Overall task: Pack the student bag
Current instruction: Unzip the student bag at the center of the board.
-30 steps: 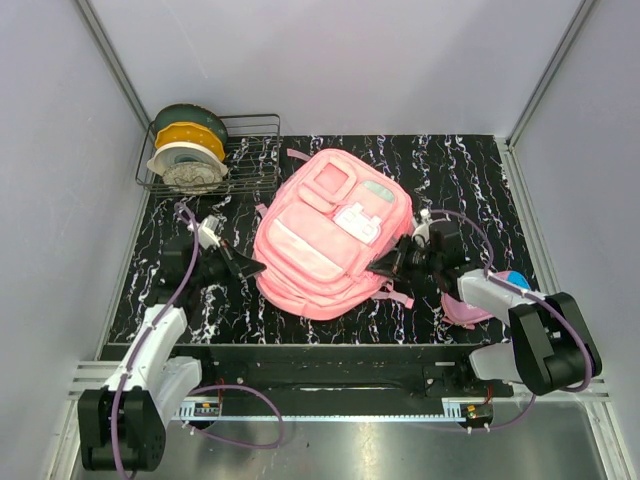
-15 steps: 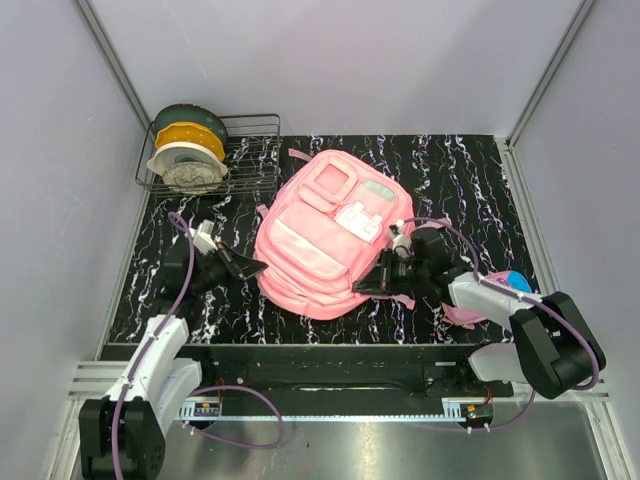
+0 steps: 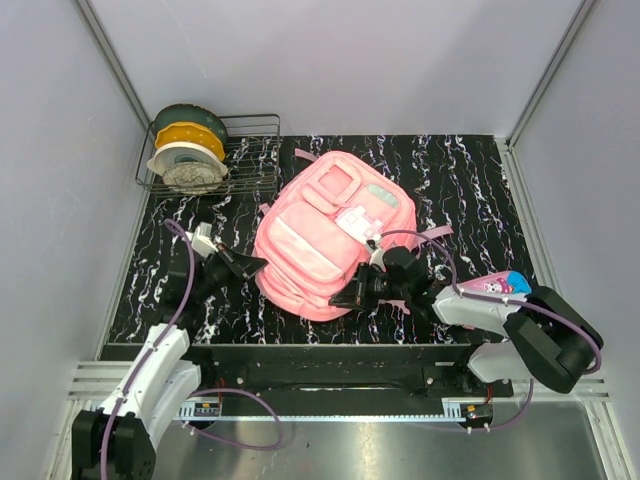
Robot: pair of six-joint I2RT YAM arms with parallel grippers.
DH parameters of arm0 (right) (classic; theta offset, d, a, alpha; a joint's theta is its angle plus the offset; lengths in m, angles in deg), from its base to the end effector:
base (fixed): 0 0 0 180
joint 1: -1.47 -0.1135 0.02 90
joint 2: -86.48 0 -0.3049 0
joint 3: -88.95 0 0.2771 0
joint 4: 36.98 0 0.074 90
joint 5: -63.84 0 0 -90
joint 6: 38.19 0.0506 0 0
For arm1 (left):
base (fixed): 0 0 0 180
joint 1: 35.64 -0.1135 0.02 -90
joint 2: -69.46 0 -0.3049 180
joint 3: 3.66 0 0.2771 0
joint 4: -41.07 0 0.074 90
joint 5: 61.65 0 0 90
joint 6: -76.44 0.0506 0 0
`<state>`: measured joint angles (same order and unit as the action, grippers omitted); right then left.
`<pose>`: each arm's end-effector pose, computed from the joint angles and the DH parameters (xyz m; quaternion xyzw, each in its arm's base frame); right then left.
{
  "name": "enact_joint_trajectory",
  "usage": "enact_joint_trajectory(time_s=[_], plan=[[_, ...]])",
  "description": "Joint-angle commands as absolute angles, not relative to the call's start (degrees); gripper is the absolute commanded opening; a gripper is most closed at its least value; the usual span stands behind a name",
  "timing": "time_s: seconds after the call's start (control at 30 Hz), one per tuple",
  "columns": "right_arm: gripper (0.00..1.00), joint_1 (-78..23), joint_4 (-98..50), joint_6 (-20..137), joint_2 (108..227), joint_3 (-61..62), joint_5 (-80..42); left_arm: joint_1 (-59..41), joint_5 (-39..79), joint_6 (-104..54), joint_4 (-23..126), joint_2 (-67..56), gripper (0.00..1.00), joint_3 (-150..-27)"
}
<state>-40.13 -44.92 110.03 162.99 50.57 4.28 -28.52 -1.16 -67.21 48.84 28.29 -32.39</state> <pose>0.1838 0.1974 0.1797 -0.0086 0.8466 0.5146 0.1357 0.1674 -0.0460 0.2137 -0.1794 0.7862 -0.4600 0.3716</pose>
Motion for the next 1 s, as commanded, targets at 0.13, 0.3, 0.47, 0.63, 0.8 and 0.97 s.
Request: enact_joint_trajectory(time_s=[0.13,0.3,0.47,0.63,0.8,0.97], plan=[[0.00,-42.7,-45.2,113.8,155.2,46.5,-6.6,-25.6,0.4,-69.1,48.6,37.0,0.00,-31.3],[0.00,-43.2,-48.3,116.4,159.0,40.9,-2.3,-18.5,8.1,-74.2,48.1,42.6,0.00,-26.8],[0.00,-45.6,-51.5,119.3,162.5,39.9,-5.2,-8.1,16.0,-76.8,45.4,41.5,0.00,-25.6],[0.00,-47.8,-51.2,118.8,160.5,39.9,-12.1,-2.8,19.3,-76.8,43.0,37.0,0.00,-27.1],[0.00,-43.0,-34.3,110.0,151.5,36.0,-14.4,-1.3,20.1,-77.4,45.6,39.0,0.00,-27.2],[0.00,-31.3,-30.8,108.9,151.5,34.5,-3.8,3.5,21.8,-79.1,45.6,39.5,0.00,-26.3]])
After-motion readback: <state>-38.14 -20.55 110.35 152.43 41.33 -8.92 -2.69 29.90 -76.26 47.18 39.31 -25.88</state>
